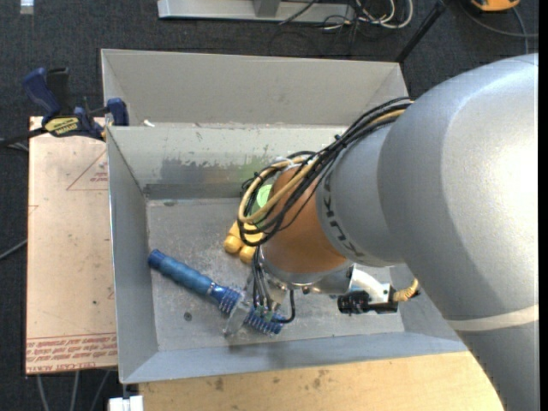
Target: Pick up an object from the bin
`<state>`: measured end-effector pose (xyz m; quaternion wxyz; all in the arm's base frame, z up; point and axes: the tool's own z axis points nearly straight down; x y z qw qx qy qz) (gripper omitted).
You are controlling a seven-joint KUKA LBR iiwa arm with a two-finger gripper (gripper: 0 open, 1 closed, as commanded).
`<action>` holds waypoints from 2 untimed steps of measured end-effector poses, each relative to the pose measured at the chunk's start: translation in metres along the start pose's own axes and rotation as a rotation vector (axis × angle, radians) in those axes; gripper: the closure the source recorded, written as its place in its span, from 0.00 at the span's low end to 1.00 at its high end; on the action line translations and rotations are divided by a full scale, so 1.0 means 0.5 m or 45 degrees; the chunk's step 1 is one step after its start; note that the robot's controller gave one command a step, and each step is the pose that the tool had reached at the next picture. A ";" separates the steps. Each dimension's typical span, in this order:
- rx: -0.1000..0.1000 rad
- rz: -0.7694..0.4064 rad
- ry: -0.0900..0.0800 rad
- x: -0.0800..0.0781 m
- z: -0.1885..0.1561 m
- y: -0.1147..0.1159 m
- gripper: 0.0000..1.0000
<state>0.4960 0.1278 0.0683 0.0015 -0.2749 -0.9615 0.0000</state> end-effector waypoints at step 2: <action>-0.002 -0.001 -0.004 0.000 -0.066 -0.001 1.00</action>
Offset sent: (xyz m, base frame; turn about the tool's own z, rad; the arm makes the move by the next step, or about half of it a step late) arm 0.0000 0.0000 0.0000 0.0000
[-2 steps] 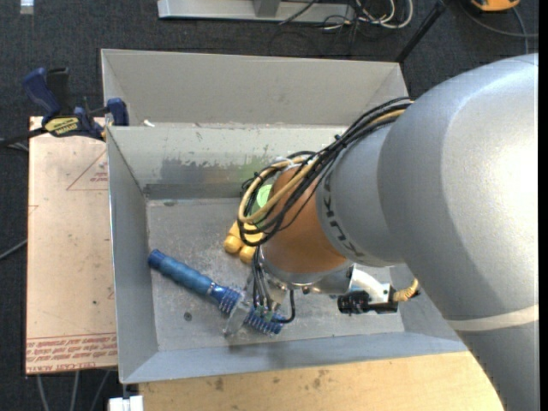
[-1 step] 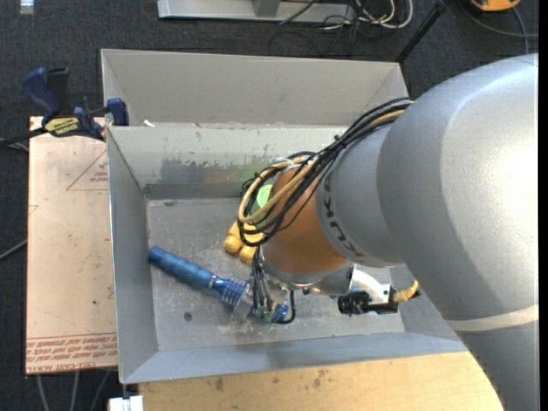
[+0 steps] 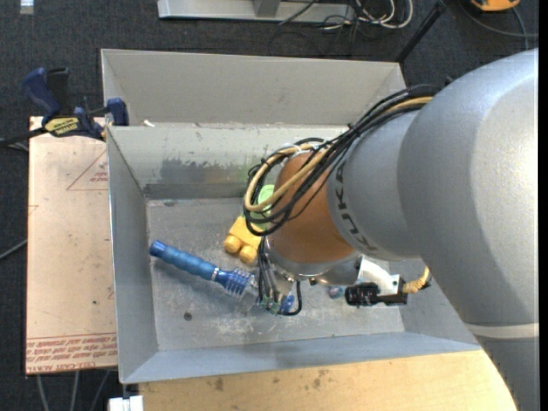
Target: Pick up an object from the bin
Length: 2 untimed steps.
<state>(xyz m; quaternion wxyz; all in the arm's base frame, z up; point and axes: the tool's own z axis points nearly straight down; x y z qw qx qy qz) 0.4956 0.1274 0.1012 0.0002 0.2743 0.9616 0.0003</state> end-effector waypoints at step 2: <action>0.000 -0.006 0.000 -0.001 -0.095 0.000 1.00</action>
Offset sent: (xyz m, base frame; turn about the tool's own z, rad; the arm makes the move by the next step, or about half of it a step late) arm -0.0001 0.0001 0.0276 0.0000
